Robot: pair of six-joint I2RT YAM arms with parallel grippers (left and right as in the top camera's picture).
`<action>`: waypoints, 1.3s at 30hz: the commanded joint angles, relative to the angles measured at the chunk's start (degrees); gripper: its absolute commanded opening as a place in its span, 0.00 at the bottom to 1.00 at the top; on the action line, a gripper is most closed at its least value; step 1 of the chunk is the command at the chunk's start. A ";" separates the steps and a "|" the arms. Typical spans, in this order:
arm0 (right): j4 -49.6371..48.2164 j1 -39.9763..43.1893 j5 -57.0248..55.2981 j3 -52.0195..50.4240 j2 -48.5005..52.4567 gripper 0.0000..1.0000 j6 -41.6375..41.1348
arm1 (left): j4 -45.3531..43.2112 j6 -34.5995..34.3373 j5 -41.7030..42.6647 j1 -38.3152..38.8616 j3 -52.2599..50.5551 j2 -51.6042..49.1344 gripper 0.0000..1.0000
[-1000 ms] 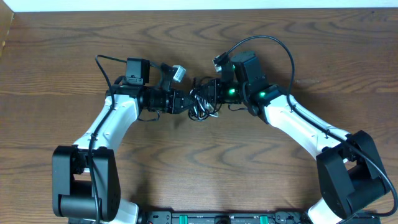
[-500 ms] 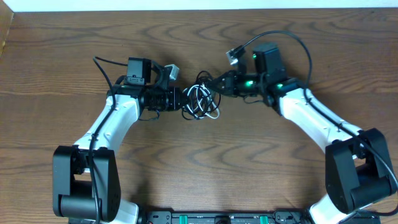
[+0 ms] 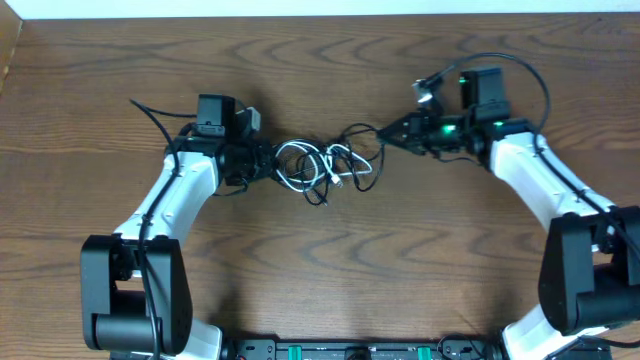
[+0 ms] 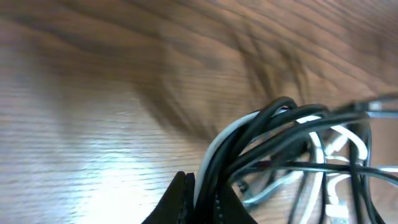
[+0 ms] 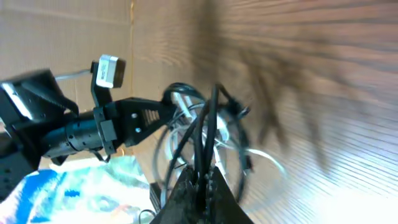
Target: Untangle cables
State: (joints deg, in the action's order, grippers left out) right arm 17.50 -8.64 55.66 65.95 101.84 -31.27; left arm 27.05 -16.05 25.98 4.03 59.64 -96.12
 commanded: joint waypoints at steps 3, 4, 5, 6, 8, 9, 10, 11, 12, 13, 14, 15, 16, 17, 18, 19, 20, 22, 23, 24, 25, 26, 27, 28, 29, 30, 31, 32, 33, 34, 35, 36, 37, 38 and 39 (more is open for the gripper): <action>5.75 7.04 0.46 0.74 -0.59 0.01 5.92 | 1.86 -4.90 -8.72 -4.35 -0.39 -0.11 0.08; 7.45 7.98 -0.83 0.74 -0.59 0.01 6.75 | 2.08 -5.27 -8.72 -4.90 -0.39 -0.11 0.08; 9.29 8.90 -2.45 0.74 -0.59 0.01 7.54 | 2.25 -5.35 -8.72 -5.49 -0.39 -0.11 0.08; 11.17 9.77 -4.13 0.74 -0.59 0.01 8.44 | 2.38 -5.70 -8.72 -6.10 -0.39 -0.11 0.08; 14.86 11.15 -8.00 0.70 -0.59 0.01 10.62 | 2.54 -5.75 -8.70 -7.17 -0.39 -0.11 0.08; 16.33 11.47 -9.94 0.68 -0.59 0.01 11.45 | 2.54 -5.73 -8.57 -7.63 -0.39 -0.11 0.08; 17.55 11.61 -11.52 0.68 -0.59 0.01 12.39 | 2.51 -5.73 -8.46 -7.89 -0.39 -0.11 0.07; 18.38 11.56 -12.11 0.68 -0.59 0.01 13.64 | 2.54 -5.70 -8.44 -7.93 -0.39 -0.11 0.08; 19.04 11.50 -12.00 0.68 -0.59 0.01 15.15 | 2.54 -5.70 -8.39 -7.93 -0.39 -0.11 0.07; 19.47 11.34 -12.00 0.68 -0.59 0.02 16.04 | 2.49 -5.66 -7.78 -7.82 -0.39 -0.11 0.08; 19.85 11.17 -12.00 0.68 -0.59 0.04 17.11 | 2.47 -5.64 -6.99 -7.78 -0.39 -0.11 0.08; 19.89 11.02 -12.00 0.68 -0.59 0.07 17.75 | 2.47 -5.44 -6.38 -7.61 -0.39 -0.11 0.07; 19.91 10.86 -12.00 0.68 -0.59 0.13 18.34 | 2.40 -4.50 -5.57 -7.45 -0.39 -0.11 0.08; 20.00 10.62 -11.98 0.68 -0.59 0.21 19.23 | 2.27 -3.37 -4.81 -7.32 -0.39 -0.11 0.08; 20.00 10.29 -11.45 0.68 -0.59 0.31 20.65 | 2.12 -1.51 -3.74 -7.10 -0.39 -0.13 0.08; 19.78 9.79 -10.27 0.68 -0.59 0.39 22.47 | 1.95 0.52 -2.10 -6.80 -0.39 -0.13 0.08; 19.50 9.27 -9.14 0.68 -0.59 0.46 24.17 | 1.55 2.75 0.09 -6.54 -0.39 -0.11 0.08; 18.93 7.74 -7.06 0.68 -0.59 0.63 28.11 | 0.87 7.23 5.35 -5.75 -0.39 -0.11 0.08; 18.56 6.93 -7.13 0.68 -0.59 0.70 28.83 | 0.74 10.40 8.31 -5.27 -0.39 -0.11 0.08; 18.12 6.14 -7.30 0.68 -0.59 0.76 29.07 | 0.68 13.16 10.84 -4.81 -0.39 -0.11 0.08; 17.70 5.38 -7.30 0.68 -0.59 0.79 29.22 | 0.70 16.11 13.33 -4.22 -0.39 -0.11 0.10; 17.18 4.63 -7.30 0.68 -0.59 0.81 29.24 | 0.72 18.27 15.19 -3.61 -0.39 -0.11 0.11; 16.50 3.96 -7.30 0.68 -0.59 0.82 29.27 | 0.76 20.04 16.35 -2.97 -0.39 -0.11 0.12; 15.65 3.34 -7.30 0.68 -0.59 0.82 29.24 | 0.81 21.55 16.94 -2.29 -0.39 -0.11 0.12; 14.62 2.82 -7.30 0.68 -0.59 0.83 29.24 | 0.94 22.80 16.92 -1.62 -0.39 -0.11 0.13; 13.44 2.34 -7.34 0.68 -0.59 0.83 29.24 | 1.07 24.20 16.92 -0.96 -0.39 -0.11 0.13; 12.22 1.88 -7.34 0.68 -0.59 0.83 29.24 | 1.20 25.44 16.92 -0.33 -0.39 -0.11 0.14; 10.95 1.51 -7.32 0.68 -0.59 0.84 29.22 | 1.36 26.67 16.92 0.26 -0.39 -0.11 0.13; 9.53 1.18 -7.32 0.68 -0.59 0.84 29.22 | 1.51 27.69 16.92 0.79 -0.39 -0.11 0.14; 8.00 0.87 -7.37 0.68 -0.59 0.84 29.22 | 1.84 28.68 16.92 1.31 -0.39 -0.11 0.14; 6.40 0.63 -7.56 0.68 -0.59 0.84 29.22 | 2.23 29.68 16.94 1.81 -0.39 -0.11 0.14; 4.74 0.35 -7.85 0.68 -0.59 0.83 29.22 | 2.58 30.62 16.94 2.29 -0.39 -0.11 0.15; 3.02 0.15 -8.20 0.68 -0.59 0.83 29.20 | 2.93 31.30 16.94 2.78 -0.39 -0.11 0.15; 1.84 -0.02 -8.44 0.68 -0.59 0.83 29.20 | 3.13 31.91 16.92 3.30 -0.39 -0.11 0.16; 0.50 -0.35 -8.94 0.68 -0.59 0.82 29.22 | 3.39 32.46 16.92 3.93 -0.39 -0.11 0.16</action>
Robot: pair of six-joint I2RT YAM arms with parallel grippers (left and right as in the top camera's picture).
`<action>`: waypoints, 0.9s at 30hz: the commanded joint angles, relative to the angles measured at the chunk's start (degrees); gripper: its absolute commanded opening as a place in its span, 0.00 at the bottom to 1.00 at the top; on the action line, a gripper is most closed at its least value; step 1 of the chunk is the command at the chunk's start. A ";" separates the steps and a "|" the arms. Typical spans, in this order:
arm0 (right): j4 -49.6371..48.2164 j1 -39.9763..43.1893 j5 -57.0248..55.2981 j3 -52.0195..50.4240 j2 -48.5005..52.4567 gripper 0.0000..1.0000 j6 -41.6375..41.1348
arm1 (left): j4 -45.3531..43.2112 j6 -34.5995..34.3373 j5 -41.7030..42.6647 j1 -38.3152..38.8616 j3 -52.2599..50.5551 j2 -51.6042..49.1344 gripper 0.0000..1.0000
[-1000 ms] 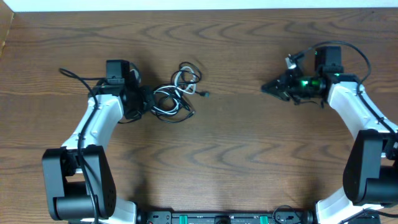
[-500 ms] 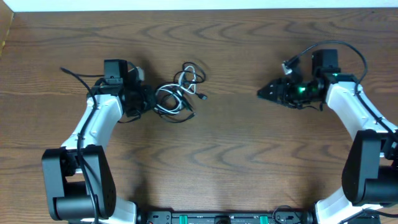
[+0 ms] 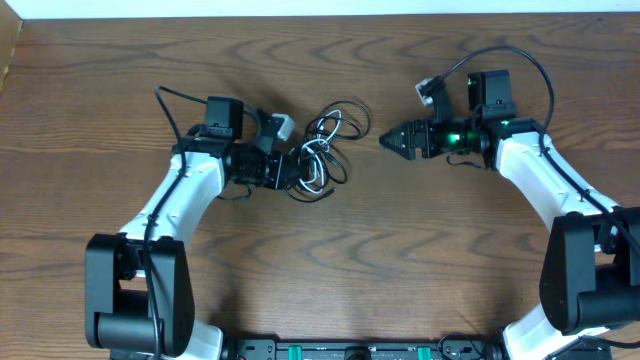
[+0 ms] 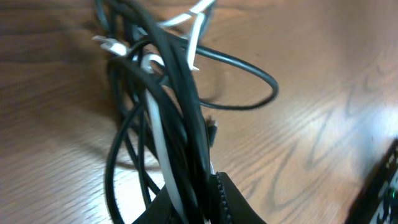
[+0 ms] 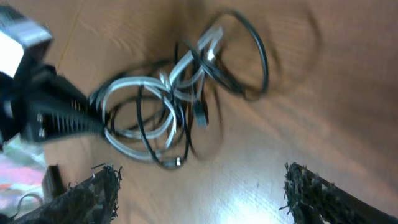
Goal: Untangle cables
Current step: 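Move the right gripper back left and grasp a black cable loop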
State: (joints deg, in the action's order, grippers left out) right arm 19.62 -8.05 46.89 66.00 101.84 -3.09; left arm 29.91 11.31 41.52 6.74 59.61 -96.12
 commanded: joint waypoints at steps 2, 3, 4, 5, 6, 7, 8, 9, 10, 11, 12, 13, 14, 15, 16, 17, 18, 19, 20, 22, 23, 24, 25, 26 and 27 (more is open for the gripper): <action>-3.17 -1.62 -1.60 0.63 -0.59 0.82 1.05 | 1.31 5.88 1.36 2.23 -0.37 -0.11 0.16; -3.82 -2.19 -2.75 0.63 -0.59 0.81 1.07 | 2.12 6.27 1.36 2.73 -0.37 -0.11 0.16; -4.39 -2.82 -4.15 0.63 -0.59 0.80 1.07 | 3.34 6.49 1.36 3.32 -0.37 -0.11 0.15; -4.87 -3.54 -5.95 0.63 -0.59 0.79 1.09 | 5.11 7.10 1.33 3.82 -0.37 -0.11 0.14; -5.29 -4.24 -7.85 0.63 -0.59 0.79 1.36 | 7.15 7.80 1.33 4.39 -0.37 -0.11 0.13; -5.62 -5.11 -9.84 0.63 -0.59 0.79 2.54 | 9.29 8.79 1.33 4.98 -0.39 -0.11 0.12; -5.84 -5.90 -11.32 0.63 -0.59 0.78 4.02 | 11.45 9.97 1.33 5.60 -0.39 -0.11 0.12; -5.99 -6.60 -12.48 0.63 -0.59 0.79 5.25 | 13.14 10.99 1.33 6.14 -0.46 -0.11 0.11; -6.14 -7.48 -13.75 0.63 -0.59 0.78 6.62 | 14.82 12.11 1.31 6.82 -0.61 -0.11 0.11; -6.14 -8.46 -14.93 0.63 -0.59 0.79 7.93 | 15.80 12.44 0.79 7.54 -0.96 -0.11 0.11; -6.14 -9.31 -15.54 0.63 -0.59 0.79 8.83 | 16.09 12.41 -0.20 8.09 -1.38 -0.11 0.11; -6.12 -10.03 -15.76 0.63 -0.57 0.79 9.53 | 16.13 12.39 -1.14 8.55 -1.77 -0.11 0.11; -6.14 -11.10 -15.98 0.63 -0.57 0.80 10.27 | 16.06 12.41 -2.32 9.11 -2.49 -0.11 0.11; -6.14 -12.15 -16.61 0.63 -0.57 0.80 10.95 | 15.96 12.39 -2.89 9.55 -3.15 -0.11 0.11; -6.19 -12.74 -17.33 0.63 -0.57 0.80 10.95 | 15.87 12.39 -3.04 9.84 -3.67 -0.11 0.11; -6.27 -13.64 -19.08 0.63 -0.57 0.81 10.95 | 15.74 12.37 -2.99 10.12 -4.26 -0.11 0.11; -6.36 -14.32 -20.50 0.63 -0.57 0.81 10.95 | 15.72 12.37 -3.02 10.29 -4.55 -0.11 0.12; -6.40 -14.93 -21.59 0.63 -0.55 0.82 10.97 | 15.67 12.37 -3.02 10.38 -4.81 -0.11 0.12; -6.58 -15.50 -22.25 0.63 -0.46 0.82 11.02 | 15.69 12.37 -2.99 10.38 -5.01 -0.11 0.12; -6.71 -16.59 -22.38 0.63 -0.46 0.82 12.92 | 15.93 12.37 -2.99 10.38 -5.14 -0.11 0.12; -6.75 -17.11 -22.40 0.63 -0.46 0.82 14.49 | 16.22 12.39 -3.02 10.38 -5.14 -0.11 0.12; -6.91 -17.62 -22.58 0.63 -0.46 0.82 16.00 | 16.57 12.41 -3.02 10.38 -5.16 -0.11 0.11; -7.19 -18.08 -22.97 0.63 -0.46 0.82 17.16 | 16.72 12.41 -3.02 10.38 -5.20 -0.11 0.11; -7.63 -18.56 -23.71 0.63 -0.46 0.82 18.12 | 16.79 12.37 -3.02 10.38 -5.27 -0.11 0.12; -8.00 -18.86 -24.57 0.63 -0.46 0.82 18.18 | 16.76 12.20 -3.02 10.38 -5.38 -0.11 0.12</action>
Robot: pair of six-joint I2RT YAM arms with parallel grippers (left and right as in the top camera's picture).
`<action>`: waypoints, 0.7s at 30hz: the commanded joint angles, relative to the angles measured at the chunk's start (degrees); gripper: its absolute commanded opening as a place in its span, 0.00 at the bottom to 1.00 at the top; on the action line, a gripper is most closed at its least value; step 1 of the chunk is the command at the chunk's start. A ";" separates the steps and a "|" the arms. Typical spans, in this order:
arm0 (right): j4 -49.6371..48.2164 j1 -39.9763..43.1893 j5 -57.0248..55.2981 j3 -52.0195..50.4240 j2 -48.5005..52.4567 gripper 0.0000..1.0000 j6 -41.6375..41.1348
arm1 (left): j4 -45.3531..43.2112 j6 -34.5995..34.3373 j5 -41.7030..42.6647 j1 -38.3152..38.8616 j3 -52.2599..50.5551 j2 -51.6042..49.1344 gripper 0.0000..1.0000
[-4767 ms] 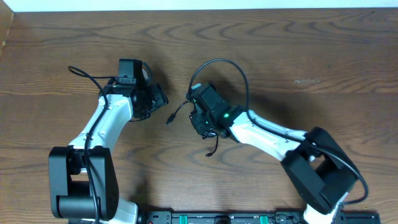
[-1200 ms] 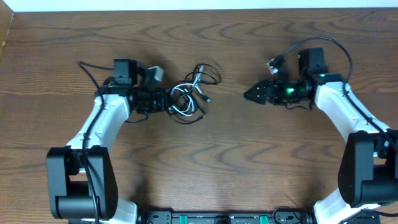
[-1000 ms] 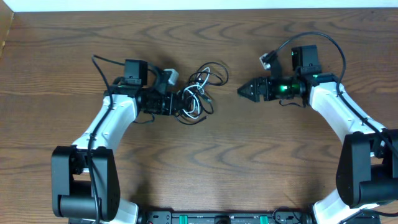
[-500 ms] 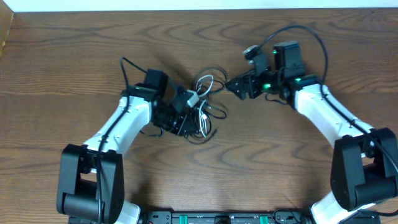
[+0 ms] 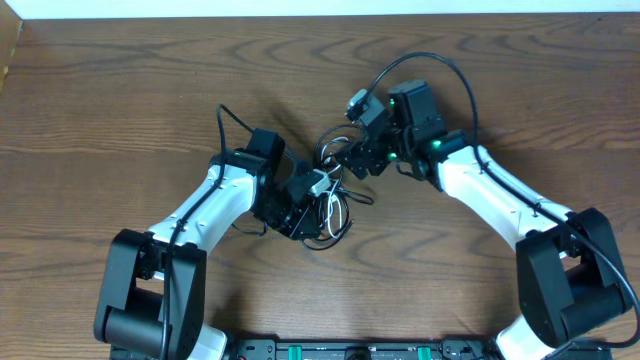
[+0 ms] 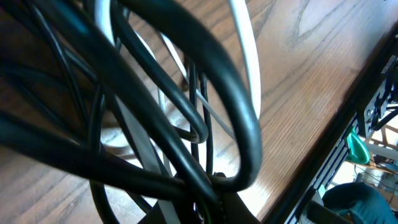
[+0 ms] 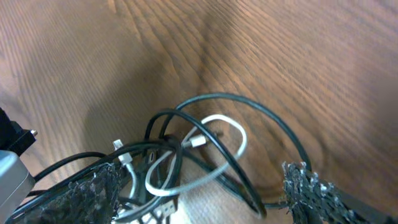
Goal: Untangle cables
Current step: 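Move the right gripper back left and grasp a black cable loop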
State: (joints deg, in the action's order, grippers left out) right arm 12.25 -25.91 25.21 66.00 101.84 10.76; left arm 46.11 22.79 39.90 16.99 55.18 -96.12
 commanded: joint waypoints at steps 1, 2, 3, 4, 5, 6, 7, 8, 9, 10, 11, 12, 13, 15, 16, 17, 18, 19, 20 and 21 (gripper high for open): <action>-0.96 -1.27 -3.98 0.63 -0.46 0.82 4.33 | 0.55 0.48 -1.38 0.13 -1.09 -0.11 0.11; -1.18 -1.49 -4.42 0.63 -0.46 0.82 4.35 | 0.55 0.50 -1.40 0.13 -1.29 -0.11 0.12; -1.18 -1.53 -4.52 0.63 -0.46 0.82 4.35 | 0.59 0.48 -1.40 0.13 -1.49 -0.11 0.12; -1.16 -1.53 -4.50 0.63 -0.46 0.82 4.33 | 0.81 0.46 -1.36 0.13 -1.68 -0.11 0.12; -1.14 -1.51 -4.50 0.63 -0.39 0.82 4.33 | 0.92 0.02 -1.36 0.13 -1.95 -0.11 0.11; -1.16 -1.51 -4.50 0.63 -0.17 0.82 4.33 | 0.87 -0.50 -1.36 0.13 -2.23 -0.11 0.12; -1.25 -1.53 -4.50 0.63 0.04 0.82 4.33 | 0.79 -1.01 -1.36 0.13 -2.49 -0.11 0.12; -1.40 -1.55 -4.48 0.63 0.42 0.82 4.33 | 0.79 -1.07 -1.33 0.13 -2.75 -0.11 0.11; -1.62 -1.57 -4.22 0.63 0.76 0.81 4.33 | 0.76 -1.27 -1.33 0.13 -3.02 -0.11 0.11; -1.99 -1.62 -3.74 0.63 1.33 0.82 4.33 | 0.76 -1.53 -1.33 0.13 -3.26 -0.11 0.11; -2.40 -1.70 -3.32 0.63 1.88 0.80 4.31 | 0.76 -1.97 -1.33 0.13 -3.48 -0.11 0.11; -2.95 -1.84 -3.17 0.63 2.62 0.80 4.33 | 0.79 -2.36 -1.33 0.13 -3.65 -0.11 0.11; -3.48 -1.99 -3.19 0.63 3.30 0.80 4.33 | 0.83 -2.84 -1.33 0.13 -3.74 -0.11 0.11; -5.07 -2.25 -3.19 0.63 5.11 0.80 4.33 | 0.81 -3.87 -1.31 0.13 -3.87 -0.11 0.11; -5.99 -2.34 -3.21 0.63 6.03 0.81 4.33 | 0.85 -4.09 -1.31 0.13 -3.87 -0.11 0.11; -7.19 -2.34 -3.13 0.63 7.06 0.81 4.33 | 0.92 -4.28 -1.33 0.13 -3.87 -0.11 0.11; -8.02 -2.32 -3.02 0.63 7.78 0.82 4.31 | 0.98 -4.28 -1.33 0.13 -3.91 -0.11 0.11; -9.03 -2.32 -3.02 0.63 8.72 0.82 4.33 | 0.98 -4.48 -1.36 0.13 -3.98 -0.11 0.11; -10.12 -2.32 -3.02 0.63 9.68 0.82 4.33 | 1.03 -4.48 -1.36 0.13 -4.07 -0.11 0.11; -10.88 -2.32 -3.02 0.63 10.43 0.83 4.33 | 1.05 -4.50 -1.36 0.13 -4.17 -0.11 0.11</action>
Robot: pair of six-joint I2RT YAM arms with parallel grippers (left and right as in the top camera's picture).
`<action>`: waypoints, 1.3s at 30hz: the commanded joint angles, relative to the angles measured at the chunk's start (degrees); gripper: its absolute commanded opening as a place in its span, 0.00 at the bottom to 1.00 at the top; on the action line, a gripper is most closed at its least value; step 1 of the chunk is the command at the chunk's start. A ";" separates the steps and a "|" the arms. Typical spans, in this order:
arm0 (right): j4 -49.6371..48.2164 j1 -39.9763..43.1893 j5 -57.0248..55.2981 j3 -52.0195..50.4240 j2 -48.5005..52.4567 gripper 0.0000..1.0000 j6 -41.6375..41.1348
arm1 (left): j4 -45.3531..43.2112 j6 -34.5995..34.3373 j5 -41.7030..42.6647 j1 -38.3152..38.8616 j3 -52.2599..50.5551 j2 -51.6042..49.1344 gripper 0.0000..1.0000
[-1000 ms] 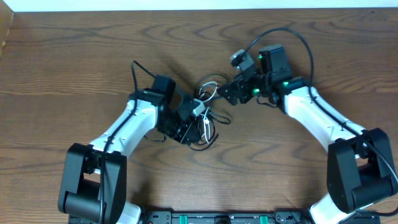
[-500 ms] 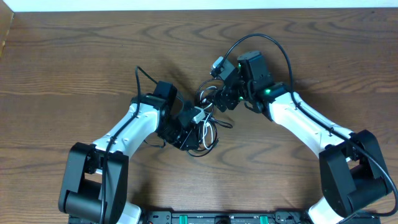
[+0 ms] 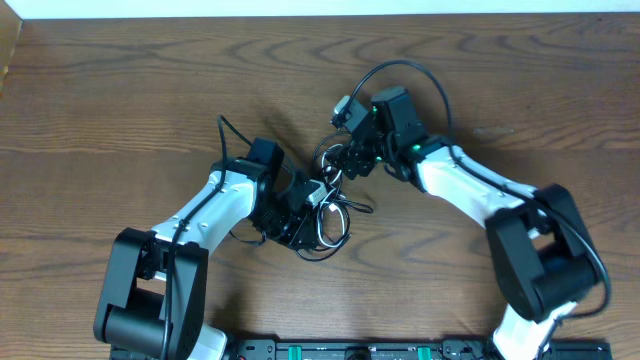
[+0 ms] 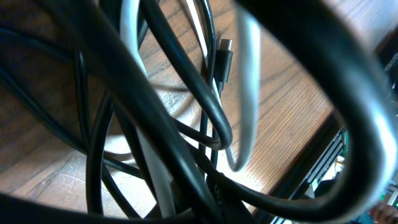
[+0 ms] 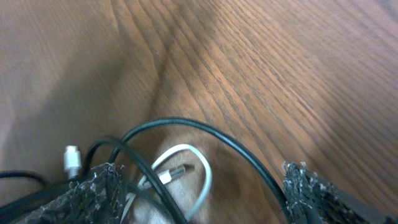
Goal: Untangle cables
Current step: 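Move the right gripper back left and grasp a black cable loop, then pull the black cable right with the right gripper while the left holds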
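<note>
A tangle of black and white cables (image 3: 325,200) lies on the wooden table near its middle. My left gripper (image 3: 305,215) is buried in the tangle's lower left and shut on the cables; its wrist view is filled with thick black loops (image 4: 186,106) and a white strand (image 4: 252,93). My right gripper (image 3: 345,160) stands open over the tangle's upper end, its fingers (image 5: 93,193) spread either side of a black loop (image 5: 205,134) and a white cable's plug (image 5: 174,174).
The brown wooden table (image 3: 120,90) stretches out on all sides of the tangle. A black cable loop (image 3: 400,75) from the right arm arcs above its wrist. The table's front edge with equipment (image 3: 350,350) lies below.
My right gripper has moved a little left and closer down onto the top of the tangle. The left gripper still grips the cables, and the bundle has shifted slightly.
Both grippers were first shut on the tangle, pulling it between them. Then the right gripper was open and apart at the right, while the left kept the bundle. Later both arms had come to the middle, the right gripper open above the cables, now lower over them.
</note>
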State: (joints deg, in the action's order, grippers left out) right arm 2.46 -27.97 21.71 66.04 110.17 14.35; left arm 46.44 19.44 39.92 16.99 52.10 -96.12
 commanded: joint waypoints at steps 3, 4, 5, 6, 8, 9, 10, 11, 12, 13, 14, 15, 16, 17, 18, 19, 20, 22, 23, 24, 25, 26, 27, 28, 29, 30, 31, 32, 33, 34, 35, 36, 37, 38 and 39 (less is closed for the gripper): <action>-3.34 -0.26 0.42 0.59 4.37 0.73 0.74 | 0.85 -1.16 -1.38 0.13 -1.42 -0.11 0.11; -3.78 -0.24 0.39 0.59 4.83 0.64 0.72 | 0.90 -1.16 -1.38 0.13 -1.44 -0.11 0.11; -4.15 -0.13 0.26 0.59 5.27 0.51 0.72 | 0.90 -1.18 -1.38 0.13 -1.49 -0.11 0.11; -4.24 0.02 -0.09 0.59 5.27 0.41 0.70 | 0.90 -1.33 -1.40 0.13 -1.55 -0.11 0.11; -4.20 0.55 -0.87 0.59 5.25 0.16 0.55 | 0.87 -1.33 -1.40 0.13 -1.64 -0.11 0.11; -4.28 0.96 -0.94 0.59 5.22 0.03 -0.37 | 0.90 -1.38 -1.40 0.13 -1.64 -0.11 0.11; -4.46 1.27 -1.07 0.59 5.22 0.01 -1.53 | 0.87 -1.60 -1.42 0.13 -1.64 -0.11 0.11; -4.44 1.88 -1.51 0.59 5.22 0.01 -3.19 | 0.87 -1.84 -1.40 0.13 -1.64 -0.11 0.11; -4.39 2.51 -2.23 0.59 5.22 0.01 -4.81 | 0.85 -2.23 -1.46 0.13 -1.64 -0.11 0.11; -4.26 3.32 -3.02 0.59 5.22 0.01 -6.67 | 0.87 -2.27 -1.55 0.11 -1.64 -0.11 0.11; -4.11 4.35 -3.87 0.59 5.22 0.01 -8.85 | 0.87 -2.73 -1.84 0.11 -1.64 -0.11 0.11; -3.65 5.55 -4.39 0.59 5.22 0.01 -11.10 | 0.85 -3.13 -1.97 0.11 -1.64 -0.11 0.11; -2.93 7.13 -4.52 0.59 5.20 0.01 -13.55 | 0.85 -3.72 -2.05 0.11 -1.64 -0.11 0.11; -2.34 8.35 -4.50 0.59 5.20 0.01 -15.30 | 0.85 -3.85 -2.03 0.07 -1.64 -0.11 0.11; -1.42 9.94 -4.48 0.59 5.16 0.01 -17.42 | 0.85 -4.02 -2.05 0.07 -1.64 -0.11 0.11; -0.35 11.58 -4.46 0.59 5.11 0.01 -19.41 | 0.85 -4.15 -2.05 0.07 -1.64 -0.11 0.11; 0.87 13.31 -4.46 0.59 4.96 0.01 -21.07 | 0.85 -4.13 -2.05 0.07 -1.64 -0.11 0.11; 3.58 16.81 -4.44 0.59 4.74 0.01 -23.39 | 0.81 -4.13 -2.05 0.07 -1.64 -0.11 0.11; 4.96 18.53 -4.44 0.59 4.68 0.01 -23.96 | 0.68 -4.15 -2.05 0.07 -1.64 -0.11 0.11; 6.32 20.24 -4.42 0.59 4.68 0.01 -24.26 | 0.59 -4.15 -2.05 0.07 -1.64 -0.11 0.11; 7.63 21.88 -4.42 0.59 4.68 0.01 -24.68 | 0.39 -4.20 -2.05 0.07 -1.64 -0.11 0.11; 8.98 23.45 -4.42 0.59 4.68 0.01 -24.65 | -0.04 -4.39 -2.08 0.07 -1.64 -0.11 0.11; 10.36 24.94 -4.46 0.59 4.68 0.01 -24.61 | -0.52 -4.74 -2.12 0.07 -1.64 -0.11 0.11; 11.67 26.32 -4.50 0.59 4.68 0.01 -24.61 | -1.07 -5.29 -2.32 0.07 -1.64 -0.11 0.11; 12.81 27.65 -4.46 0.59 4.68 0.01 -24.61 | -2.01 -6.69 -3.23 0.07 -1.64 -0.11 0.11; 13.97 28.89 -4.46 0.59 4.68 0.01 -24.61 | -3.23 -8.70 -4.70 0.07 -1.64 -0.11 0.11; 15.17 30.03 -4.46 0.59 4.68 0.01 -24.61 | -4.57 -11.08 -6.54 0.07 -1.64 -0.11 0.11; 16.35 31.08 -4.46 0.59 4.68 0.01 -24.61 | -6.19 -13.55 -8.63 0.07 -1.64 -0.11 0.11; 17.35 32.02 -4.48 0.59 4.68 0.01 -24.61 | -7.80 -15.96 -10.78 0.07 -1.64 -0.11 0.11; 18.27 32.92 -4.55 0.59 4.68 0.01 -24.61 | -9.46 -18.45 -13.14 0.07 -1.64 -0.11 0.11; 19.34 33.90 -5.05 0.59 4.68 0.01 -24.68 | -11.04 -21.00 -16.02 0.07 -1.64 -0.11 0.11; 20.17 34.71 -5.77 0.59 4.68 0.01 -24.90 | -12.52 -23.78 -19.67 0.07 -1.64 -0.11 0.11; 21.09 35.52 -7.13 0.59 4.68 0.01 -25.81 | -13.86 -26.88 -24.09 0.07 -1.64 -0.11 0.11; 21.84 36.20 -8.44 0.59 4.68 0.01 -26.99 | -14.75 -29.49 -27.93 0.07 -1.64 -0.11 0.11; 22.56 37.11 -10.16 0.59 4.68 0.01 -29.03 | -15.89 -32.96 -33.24 0.07 -1.64 -0.11 0.11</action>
State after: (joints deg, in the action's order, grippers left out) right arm 23.57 5.69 23.35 66.94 113.82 -11.29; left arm 31.00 -1.30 26.94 17.65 51.31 -95.90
